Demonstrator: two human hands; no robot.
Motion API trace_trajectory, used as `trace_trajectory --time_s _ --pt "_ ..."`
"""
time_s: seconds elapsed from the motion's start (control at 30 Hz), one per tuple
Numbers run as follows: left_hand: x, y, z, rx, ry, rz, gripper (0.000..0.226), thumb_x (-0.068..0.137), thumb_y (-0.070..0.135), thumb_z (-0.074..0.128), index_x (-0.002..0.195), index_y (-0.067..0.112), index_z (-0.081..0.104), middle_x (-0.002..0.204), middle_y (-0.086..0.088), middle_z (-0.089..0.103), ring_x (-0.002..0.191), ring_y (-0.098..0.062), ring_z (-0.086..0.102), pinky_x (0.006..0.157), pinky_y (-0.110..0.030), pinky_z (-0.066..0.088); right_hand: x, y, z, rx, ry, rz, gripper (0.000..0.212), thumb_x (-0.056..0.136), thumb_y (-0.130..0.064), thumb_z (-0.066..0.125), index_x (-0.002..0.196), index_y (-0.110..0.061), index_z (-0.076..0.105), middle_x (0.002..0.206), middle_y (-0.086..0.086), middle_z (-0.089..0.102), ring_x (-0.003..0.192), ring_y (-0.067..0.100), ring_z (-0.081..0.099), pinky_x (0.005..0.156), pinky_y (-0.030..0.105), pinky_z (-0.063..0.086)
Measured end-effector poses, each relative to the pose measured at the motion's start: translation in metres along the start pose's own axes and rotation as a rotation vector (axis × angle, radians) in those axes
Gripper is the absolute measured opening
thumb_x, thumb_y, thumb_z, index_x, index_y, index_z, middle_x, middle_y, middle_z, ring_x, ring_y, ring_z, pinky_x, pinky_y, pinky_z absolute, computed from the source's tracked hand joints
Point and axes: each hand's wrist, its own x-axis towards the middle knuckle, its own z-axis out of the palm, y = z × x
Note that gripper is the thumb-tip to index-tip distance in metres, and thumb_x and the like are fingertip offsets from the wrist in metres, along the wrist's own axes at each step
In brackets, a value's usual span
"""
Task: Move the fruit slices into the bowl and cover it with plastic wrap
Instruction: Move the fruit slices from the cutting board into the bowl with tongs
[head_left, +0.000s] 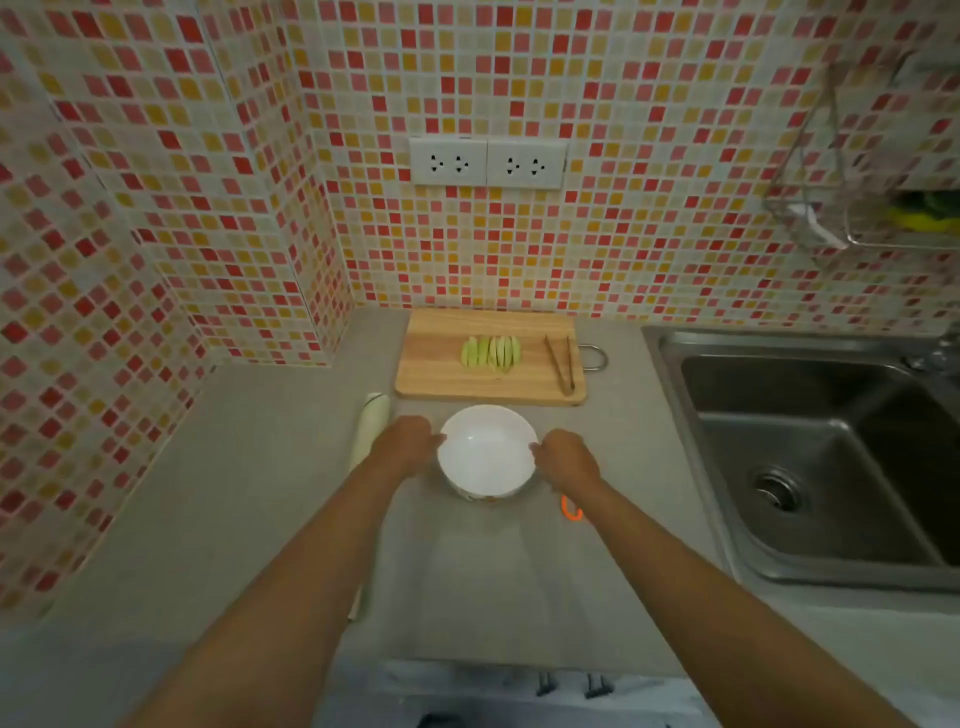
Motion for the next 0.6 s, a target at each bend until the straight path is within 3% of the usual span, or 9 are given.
trace_trajectory --time_s 0.13,0.23,0.3,0.5,0.6 --pt "0.006 -0.005 0.009 -0.134 -0.029 0.032 0.039 0.1 0.022 0.042 0.106 -0.009 0.064 0.112 -0.028 0.066 0.104 -0.039 0.063 0.092 -0.041 0.05 0.008 0.0 0.009 0.165 -0.028 0.047 0.032 0.095 -0.01 0.044 0.097 0.016 0.064 0.102 0.034 0.066 0.091 0.047 0.065 0.083 0.046 0.054" --pt "0.019 -0.003 0.006 -0.157 0.012 0.089 0.035 0.097 0.016 0.043 0.094 -0.01 0.067 0.103 -0.028 0.068 0.098 -0.039 0.064 0.088 -0.04 0.05 0.015 -0.004 0.006 0.214 0.033 0.053 0.03 0.093 -0.007 0.041 0.081 0.01 0.062 0.089 0.035 0.067 0.059 0.039 0.06 0.069 0.044 0.058" --pt "0.03 -0.001 -0.001 -0.188 0.021 0.118 0.033 0.096 0.012 0.043 0.089 -0.009 0.067 0.099 -0.029 0.069 0.095 -0.038 0.064 0.084 -0.039 0.05 0.024 -0.008 0.002 0.238 0.068 0.074 0.029 0.093 -0.008 0.039 0.079 0.007 0.06 0.084 0.034 0.068 0.047 0.033 0.055 0.063 0.04 0.055" --pt "0.058 0.002 -0.007 -0.276 0.025 0.162 0.03 0.096 0.009 0.042 0.085 -0.005 0.066 0.089 -0.028 0.07 0.078 -0.035 0.065 0.07 -0.035 0.047 0.047 -0.015 -0.003 0.254 0.091 0.104 0.036 0.092 -0.008 0.039 0.084 0.014 0.065 0.061 0.025 0.061 0.045 0.029 0.056 0.065 0.037 0.057" --pt "0.067 0.0 -0.005 -0.305 0.014 0.139 0.032 0.096 0.01 0.043 0.083 -0.008 0.066 0.084 -0.029 0.07 0.074 -0.035 0.065 0.073 -0.042 0.053 0.056 -0.015 -0.002 0.233 0.073 0.111 0.036 0.091 -0.009 0.039 0.082 0.014 0.065 0.051 0.014 0.054 0.046 0.028 0.056 0.065 0.037 0.056"
